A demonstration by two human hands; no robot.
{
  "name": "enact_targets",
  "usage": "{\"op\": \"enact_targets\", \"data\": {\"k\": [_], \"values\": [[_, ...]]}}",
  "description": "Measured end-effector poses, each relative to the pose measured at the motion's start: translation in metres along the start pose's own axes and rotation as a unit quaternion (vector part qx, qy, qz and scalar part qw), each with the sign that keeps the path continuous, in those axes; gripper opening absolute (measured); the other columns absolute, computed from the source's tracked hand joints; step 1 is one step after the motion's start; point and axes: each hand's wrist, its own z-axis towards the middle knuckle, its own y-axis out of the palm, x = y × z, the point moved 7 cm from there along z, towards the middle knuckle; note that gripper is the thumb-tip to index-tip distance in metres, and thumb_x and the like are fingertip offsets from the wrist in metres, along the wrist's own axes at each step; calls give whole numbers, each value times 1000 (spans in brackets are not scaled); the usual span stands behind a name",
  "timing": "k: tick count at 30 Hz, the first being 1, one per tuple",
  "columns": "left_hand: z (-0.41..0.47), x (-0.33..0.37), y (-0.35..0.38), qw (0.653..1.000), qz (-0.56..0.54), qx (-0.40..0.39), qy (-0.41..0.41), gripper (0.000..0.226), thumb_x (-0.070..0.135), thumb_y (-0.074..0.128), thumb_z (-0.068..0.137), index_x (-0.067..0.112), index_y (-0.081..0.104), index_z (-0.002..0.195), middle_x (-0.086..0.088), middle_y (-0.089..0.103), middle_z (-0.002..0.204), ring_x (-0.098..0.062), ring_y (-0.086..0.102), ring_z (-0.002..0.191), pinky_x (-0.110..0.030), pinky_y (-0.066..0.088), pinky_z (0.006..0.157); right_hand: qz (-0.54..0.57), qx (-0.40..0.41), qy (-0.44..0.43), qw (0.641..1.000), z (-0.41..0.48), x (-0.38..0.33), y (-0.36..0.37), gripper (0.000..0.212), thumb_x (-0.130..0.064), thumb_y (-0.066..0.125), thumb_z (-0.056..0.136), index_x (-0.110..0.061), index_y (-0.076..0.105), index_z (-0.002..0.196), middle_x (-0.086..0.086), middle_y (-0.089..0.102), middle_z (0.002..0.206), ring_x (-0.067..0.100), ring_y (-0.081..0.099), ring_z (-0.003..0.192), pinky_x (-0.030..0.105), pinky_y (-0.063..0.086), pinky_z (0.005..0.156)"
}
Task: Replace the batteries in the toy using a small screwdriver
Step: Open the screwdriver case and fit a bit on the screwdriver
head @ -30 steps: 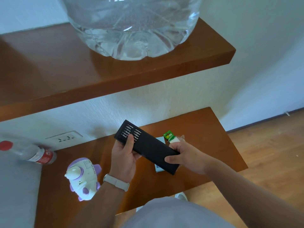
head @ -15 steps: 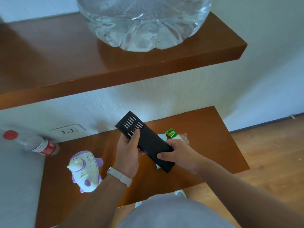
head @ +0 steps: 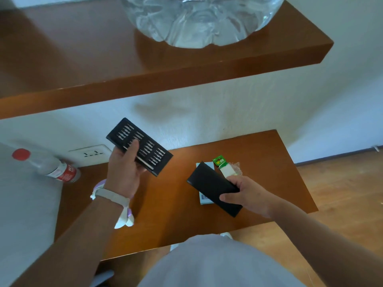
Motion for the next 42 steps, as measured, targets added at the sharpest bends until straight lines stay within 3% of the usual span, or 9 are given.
{"op": "enact_targets", "data": {"k": [4,9,13,15,22,31,35,38,42], "values": [[-2,-9,-4,1000,21,1,-7,17,19,52,104,18,58,119,1,75,101,-18,74,94,-36,59,71,24,11,-3,1000,4,-1,-1,19,-29,69,92,-20,63,107,2,69,103,21,68,98,41,60,87],[-12,-26,-9,999,12,6,-29,24,22,54,103,17,56,126,-3,71,109,-19,72,98,-32,60,67,11,21,-14,1000,10,-9,12,11,-29,60,98,-21,60,106,3,67,102,19,67,95,33,60,84],[-17,-34,-22,999,20,17,-40,24,23,55,102,18,58,126,-2,72,109,-21,72,101,-38,59,73,-16,74,-17,997,16,-9,15,6,-22,59,97,-19,60,102,7,67,97,21,68,89,35,62,78],[-20,-36,-27,999,25,15,-45,26,24,55,102,18,58,128,-2,72,108,-20,72,99,-41,59,75,-39,93,-18,995,21,-8,19,8,-19,61,94,-17,59,102,11,66,97,24,68,87,40,63,75],[-27,-45,-55,996,60,-6,-72,19,10,56,100,20,60,116,-1,75,100,-21,75,93,-42,59,73,-126,106,-24,986,50,-16,54,6,-19,57,94,-20,55,99,10,65,88,27,67,78,38,58,65],[-40,-59,-102,990,65,-17,-122,20,9,57,99,15,61,118,-5,75,101,-21,75,92,-43,60,77,-251,198,2,948,101,-6,98,6,-17,56,93,-22,54,95,-2,57,86,15,58,74,33,54,61],[-54,-63,-112,987,80,-39,-135,22,9,58,98,17,62,118,-4,77,101,-26,74,98,-53,58,89,-273,231,2,934,119,1,114,10,-18,52,96,-25,47,91,-5,51,91,13,51,73,22,37,55],[-61,-64,-116,986,73,-46,-146,23,9,58,98,18,61,119,-4,77,100,-25,75,97,-53,58,88,-279,230,4,932,129,9,126,5,-20,50,97,-25,49,98,-6,49,94,14,51,77,30,44,66],[-63,-66,-117,984,76,-52,-154,25,10,57,98,18,61,122,-1,77,98,-22,75,94,-55,58,89,-284,203,-2,937,138,18,143,27,-24,55,96,-24,53,123,-5,52,106,12,53,87,25,46,69]]}}
